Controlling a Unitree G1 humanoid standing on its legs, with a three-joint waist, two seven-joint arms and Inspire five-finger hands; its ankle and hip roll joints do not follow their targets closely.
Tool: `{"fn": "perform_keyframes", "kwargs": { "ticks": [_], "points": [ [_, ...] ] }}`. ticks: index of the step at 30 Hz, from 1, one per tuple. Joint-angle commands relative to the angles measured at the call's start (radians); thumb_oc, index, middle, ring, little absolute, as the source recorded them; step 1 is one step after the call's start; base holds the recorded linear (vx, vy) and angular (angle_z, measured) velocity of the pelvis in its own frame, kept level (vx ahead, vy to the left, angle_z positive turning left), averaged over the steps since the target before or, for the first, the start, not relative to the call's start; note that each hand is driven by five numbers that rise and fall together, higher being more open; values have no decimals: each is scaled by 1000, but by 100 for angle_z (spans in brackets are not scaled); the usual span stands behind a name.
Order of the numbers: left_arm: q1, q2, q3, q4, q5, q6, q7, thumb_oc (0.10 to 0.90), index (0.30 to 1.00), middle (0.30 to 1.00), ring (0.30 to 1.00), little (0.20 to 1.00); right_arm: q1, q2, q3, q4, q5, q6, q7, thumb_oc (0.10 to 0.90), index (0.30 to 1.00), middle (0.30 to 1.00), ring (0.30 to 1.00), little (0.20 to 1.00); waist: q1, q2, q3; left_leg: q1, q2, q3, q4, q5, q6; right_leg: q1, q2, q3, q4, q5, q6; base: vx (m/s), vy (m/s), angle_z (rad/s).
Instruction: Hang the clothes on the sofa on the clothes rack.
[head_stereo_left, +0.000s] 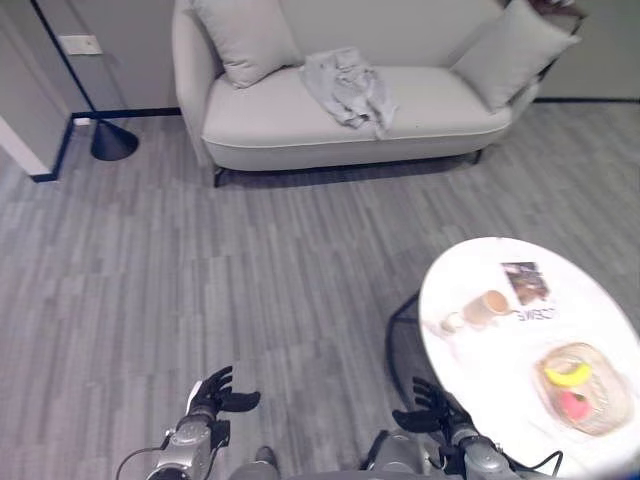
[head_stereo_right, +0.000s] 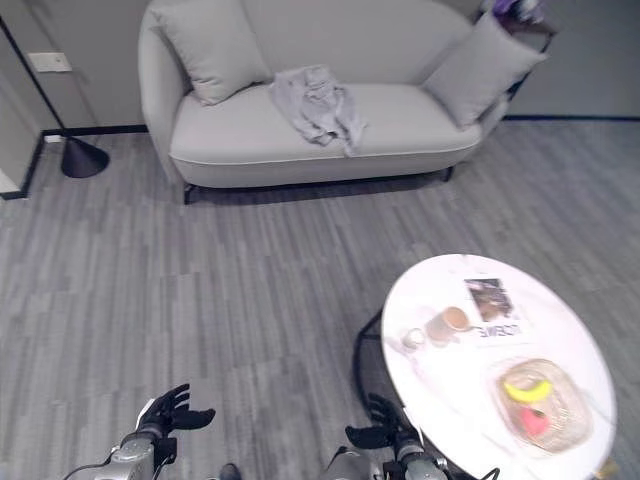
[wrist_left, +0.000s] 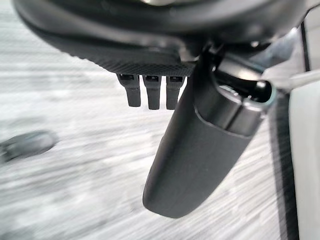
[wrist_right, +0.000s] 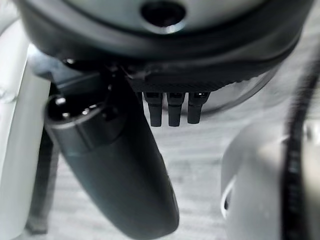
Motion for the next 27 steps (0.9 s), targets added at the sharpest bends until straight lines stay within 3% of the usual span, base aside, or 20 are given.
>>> {"fn": "perform_keyframes", "kwargs": {
  "ticks": [1,3,6,10,11,12,14,16,17,18,19,20,21,22,23,24,25,27],
  "points": [
    [36,21,-13,-59,28,-53,-20,800,900,900,900,900,-13,11,-14,44,-12,-6,-18,800,900,900,900,900,-8,-118,16,-39,-31,110,-7,-97,-85,156,13,64,-256,188,49,456,-94,34],
    [34,6,2,-30,41,-55,-24,800,900,900,900,900,-21,16,-13,82,-15,3,-19,800,900,900,900,900,-34,-123,18,28,-61,91,-7,-148,-97,80,77,114,-428,249,81,438,-59,15],
    [44,-8,14,-18,49,-64,-40,800,900,900,900,900,-18,15,-14,107,-28,8,-6,800,900,900,900,900,-58,-112,15,78,-73,74,-7,-186,-104,-6,89,128,-437,251,112,516,-69,40],
    [65,-22,-1,-18,50,-66,-63,800,900,900,900,900,7,-9,-17,103,-28,0,12,800,900,900,900,900,-57,-97,-2,149,-81,18,-7,-207,-110,53,111,119,-437,277,93,611,-208,17],
    [59,-32,-11,1,31,-62,-66,800,900,900,900,900,-6,-32,-13,118,-29,-1,8,800,900,900,900,900,-52,-83,10,116,-37,-1,167,-142,-150,109,142,120,-437,277,62,540,-302,56],
    [59,-33,-11,2,31,-62,-66,800,900,900,900,900,-6,-32,-13,118,-29,-1,8,800,900,900,900,900,-53,-82,10,113,-33,-3,174,-145,-152,110,143,118,-437,276,61,490,-361,52],
    [55,-32,-21,5,7,-60,-77,800,900,900,900,900,-10,-54,-23,98,3,-8,10,800,900,900,900,900,-46,-83,25,-4,44,-23,487,-28,-194,173,171,115,-437,229,3,363,-355,30],
    [56,-25,-20,11,-5,-54,-81,800,900,900,900,900,-13,-74,-31,85,20,-11,5,800,900,900,900,900,-29,-92,42,-119,116,-29,762,90,-228,244,203,117,-437,157,-58,372,-382,29],
    [50,-22,-23,21,-5,-49,-80,800,900,900,900,900,-22,-82,-34,93,22,-6,1,800,900,900,900,900,-11,-118,57,-200,104,-30,848,89,-213,265,186,126,-437,141,-79,500,-307,17],
    [54,-25,-19,31,-18,-50,-82,800,900,900,900,900,-28,-82,-33,102,28,-2,0,800,900,900,900,900,16,-131,60,-294,94,-18,802,25,-188,316,192,134,-437,111,-85,343,-173,-10],
    [54,-25,-19,31,-18,-50,-82,800,900,900,900,900,-28,-82,-33,102,28,-2,0,800,900,900,900,900,16,-131,60,-294,94,-18,802,25,-188,316,193,134,-437,111,-85,635,-121,-32],
    [69,-25,-16,23,-24,-50,-84,800,900,900,900,900,-22,-75,-34,99,33,-5,7,800,900,900,900,900,37,-137,48,-326,114,6,616,9,-167,358,194,143,-437,75,-78,560,-3,-44],
    [82,-28,-16,15,-20,-50,-83,800,900,900,900,900,-18,-73,-31,101,29,-5,8,800,900,900,900,900,44,-125,41,-328,127,-3,471,-15,-173,386,202,141,-437,41,-64,750,31,-49],
    [92,-28,-16,8,-12,-49,-81,800,900,900,900,900,-16,-72,-30,103,25,-6,9,800,900,900,900,900,51,-119,35,-326,127,1,312,26,-175,409,203,137,-437,29,-58,417,52,-56],
    [93,-28,-16,7,-12,-49,-81,800,900,900,900,900,-15,-72,-30,103,25,-6,9,800,900,900,900,900,52,-122,38,-313,121,4,296,33,-175,414,200,137,-437,28,-57,615,112,-51],
    [102,-27,-15,-8,1,-48,-77,800,900,900,900,900,-23,-71,-25,126,10,-12,9,800,900,900,900,900,72,-105,22,-338,147,-11,0,117,-190,473,209,116,-437,-21,-49,776,114,-27],
    [101,-28,-13,5,10,-42,-68,800,900,900,900,900,-33,-66,-21,159,-3,-14,1,800,900,900,900,900,69,-109,10,-400,196,21,-7,126,-208,526,208,114,-437,-33,-49,781,114,-22],
    [107,-25,0,9,-4,-45,-74,800,900,900,900,900,-33,-63,-16,162,-10,-14,12,800,900,900,900,900,68,-102,-2,-364,192,50,-7,129,-210,544,214,131,-437,-40,-35,532,97,-38]
  ]
}}
